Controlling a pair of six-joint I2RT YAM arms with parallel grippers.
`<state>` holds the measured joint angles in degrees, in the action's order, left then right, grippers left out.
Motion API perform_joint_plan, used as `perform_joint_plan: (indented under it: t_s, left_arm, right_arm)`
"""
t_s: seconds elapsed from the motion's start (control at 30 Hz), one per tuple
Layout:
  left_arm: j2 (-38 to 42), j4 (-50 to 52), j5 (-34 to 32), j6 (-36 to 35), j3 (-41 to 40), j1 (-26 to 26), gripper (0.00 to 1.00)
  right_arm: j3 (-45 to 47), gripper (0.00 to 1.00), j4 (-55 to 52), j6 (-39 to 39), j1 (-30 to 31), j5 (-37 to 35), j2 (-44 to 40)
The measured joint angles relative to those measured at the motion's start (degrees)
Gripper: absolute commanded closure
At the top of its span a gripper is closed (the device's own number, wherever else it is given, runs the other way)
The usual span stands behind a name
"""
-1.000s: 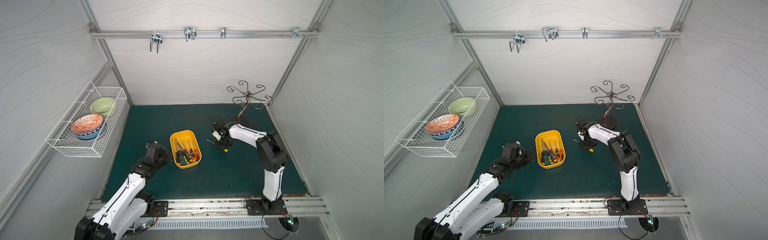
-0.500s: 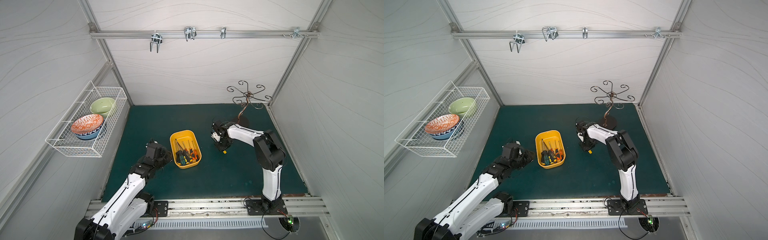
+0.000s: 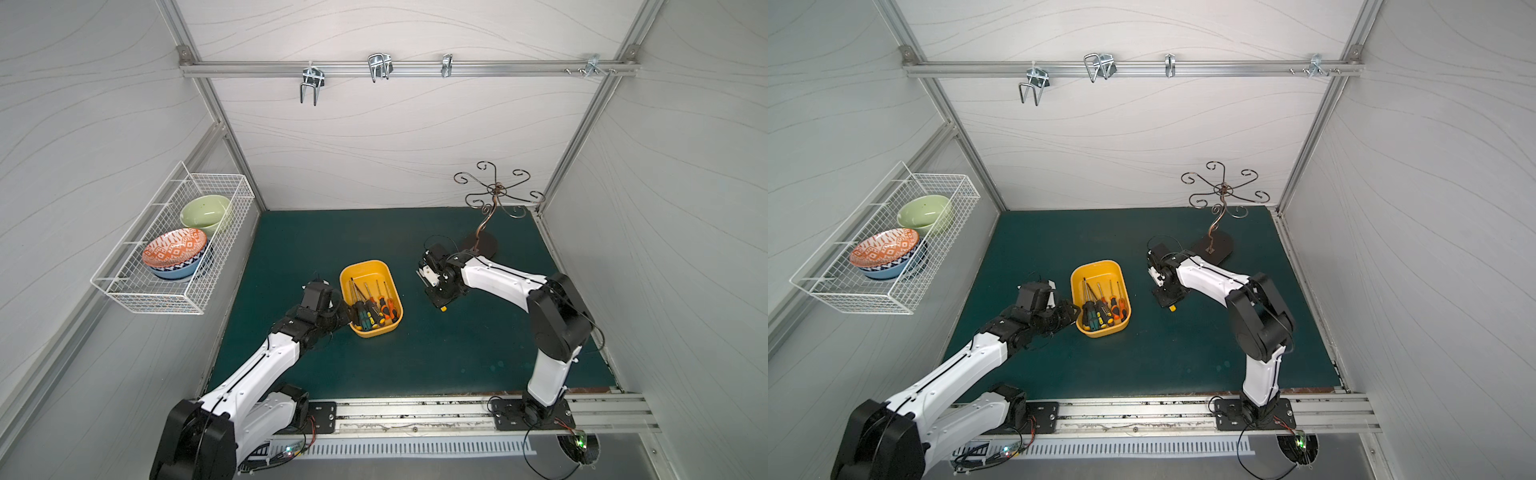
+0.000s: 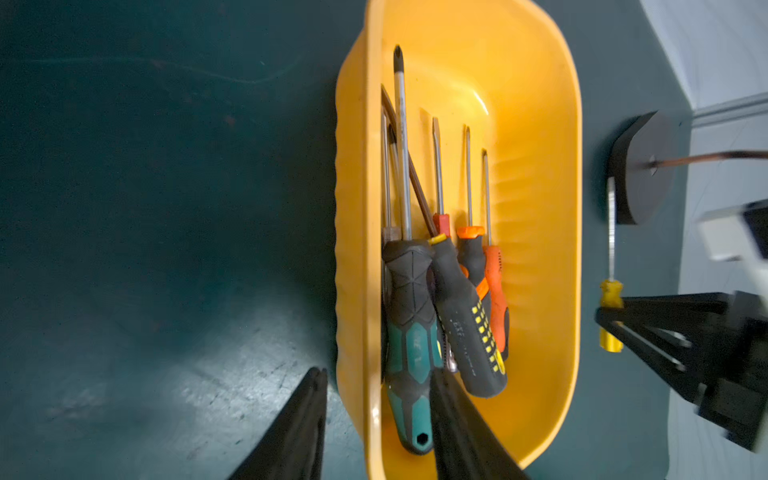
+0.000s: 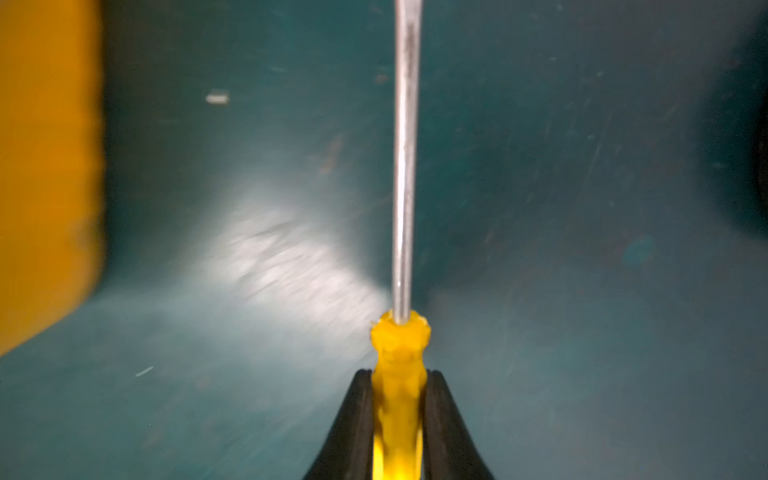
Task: Put the screwdriver on the desktop into the storage box
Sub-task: Pick up the screwdriver from the center of the board, then place the screwdriver in the storage box.
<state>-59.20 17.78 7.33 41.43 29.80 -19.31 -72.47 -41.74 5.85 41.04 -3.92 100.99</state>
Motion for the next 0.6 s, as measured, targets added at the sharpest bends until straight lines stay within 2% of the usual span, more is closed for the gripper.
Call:
perform_joint_plan:
  t_s: [0.07, 0.3, 0.6]
  left_arm:
    - [-1.73, 1.03, -1.53, -0.74, 1.44, -0.52, 0.57]
    - [-4.44, 1.18, -4.81, -1.77, 2.86, -0.7, 0.71]
    - [-9.57, -1.31, -6.34, -2.12, 3.93, -3.32, 0.89]
  right_arm:
    - [2.12, 0.99, 1.11, 2.62, 0.83, 1.01, -3.67]
    - [10.01, 1.0, 2.75, 11.41, 1.31, 3.19, -13.86]
    - [11.61, 1.0, 2.69, 17.94, 1.22, 4.68, -20.63]
